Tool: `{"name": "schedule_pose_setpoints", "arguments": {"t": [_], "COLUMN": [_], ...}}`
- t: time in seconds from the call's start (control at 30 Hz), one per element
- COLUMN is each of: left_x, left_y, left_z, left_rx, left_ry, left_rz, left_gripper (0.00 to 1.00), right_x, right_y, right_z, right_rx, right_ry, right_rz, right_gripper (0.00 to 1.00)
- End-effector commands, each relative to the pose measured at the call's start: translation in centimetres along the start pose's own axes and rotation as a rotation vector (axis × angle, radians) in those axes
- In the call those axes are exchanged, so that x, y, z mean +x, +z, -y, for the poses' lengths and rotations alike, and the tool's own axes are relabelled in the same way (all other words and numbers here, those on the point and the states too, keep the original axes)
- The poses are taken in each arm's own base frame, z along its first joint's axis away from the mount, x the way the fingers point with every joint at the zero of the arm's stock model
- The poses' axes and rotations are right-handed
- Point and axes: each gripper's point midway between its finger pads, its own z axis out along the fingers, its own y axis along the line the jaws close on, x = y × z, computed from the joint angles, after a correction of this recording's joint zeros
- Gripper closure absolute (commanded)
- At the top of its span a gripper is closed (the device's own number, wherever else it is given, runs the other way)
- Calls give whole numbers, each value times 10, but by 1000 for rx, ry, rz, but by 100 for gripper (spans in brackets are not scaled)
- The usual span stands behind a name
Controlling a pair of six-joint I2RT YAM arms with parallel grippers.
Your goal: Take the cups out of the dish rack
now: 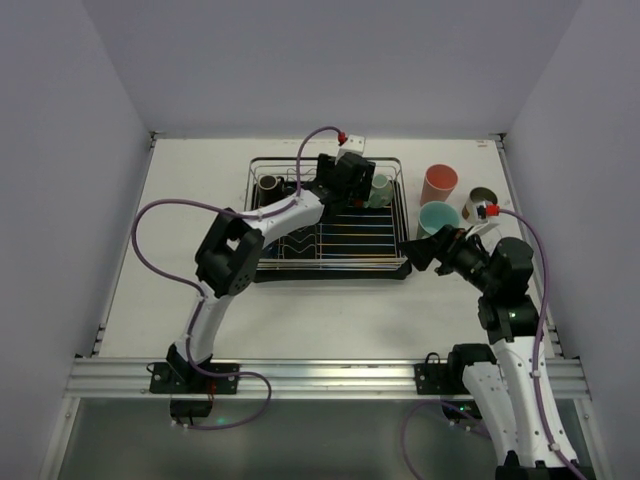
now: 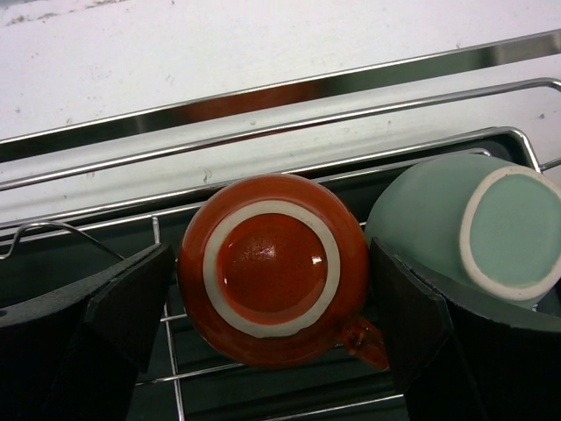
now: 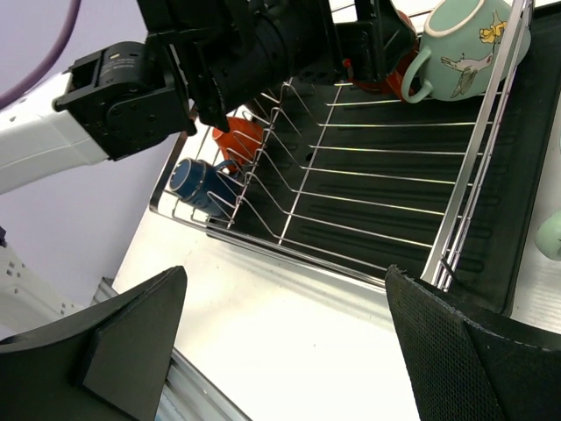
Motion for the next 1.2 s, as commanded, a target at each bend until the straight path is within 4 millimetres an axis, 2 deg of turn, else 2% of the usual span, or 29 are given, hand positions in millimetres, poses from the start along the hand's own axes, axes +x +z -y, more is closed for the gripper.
{"name": "schedule_pose_setpoints", "arguments": {"t": [0.0,0.23,0.27,0.33,0.37,0.4,0.53,0.57,0.67,0.7,0.77,0.8,0.87,0.9,0.93,0.97,1.0,1.03,1.1,1.17], "left_x": [-6,-1,0,-9,-6,-16,-35,-49,-74,-80,-90,-92,-99,-116,-97,-103,-117,-103,-118,-119], "left_y": [11,16,16,12,10,5,-16,-21,-50,-66,-85,-103,-126,-153,-160,-173,-199,-205,-230,-248], "left_z": [-1,-1,-2,0,-1,-1,-4,-3,-6,-10,-8,-14,-11,-13,-9,-8,-11,-10,-14,-7], "left_rx": [1,15,17,35,37,47,70,82,128,143,196,218,297,346,400,451,506,543,596,686], "left_ry": [-41,-49,-49,-61,-59,-70,-82,-104,-135,-145,-184,-204,-263,-304,-329,-356,-386,-399,-429,-424], "left_rz": [27,19,20,43,41,64,98,141,201,218,252,264,291,335,297,332,382,364,420,434], "left_gripper": [0,0,3,15,18,24,32,34,39,40,44,45,50,51,52,53,53,54,56,57], "right_x": [-9,-10,-10,-10,-10,-9,-8,-8,-7,-7,-9,-13,-13,-16,-16,-15,-19,-17,-18,-18], "right_y": [0,0,-1,0,0,2,6,6,11,12,15,16,19,20,21,23,25,27,34,36], "right_z": [-5,-8,-8,-8,-8,-7,-8,-8,-7,-7,-10,-14,-20,-25,-29,-31,-37,-42,-46,-60], "right_rx": [-10,-18,-17,-17,-19,-18,-31,-32,-41,-43,-68,-92,-123,-149,-165,-174,-194,-213,-225,-270], "right_ry": [-3,-9,-10,-7,-8,-3,7,11,35,46,85,89,145,147,169,180,186,188,202,220], "right_rz": [35,28,29,28,27,24,12,11,14,17,33,54,57,72,68,58,69,60,46,30], "right_gripper": [2,2,2,3,3,3,4,4,6,7,9,12,14,17,18,19,20,20,22,23]}}
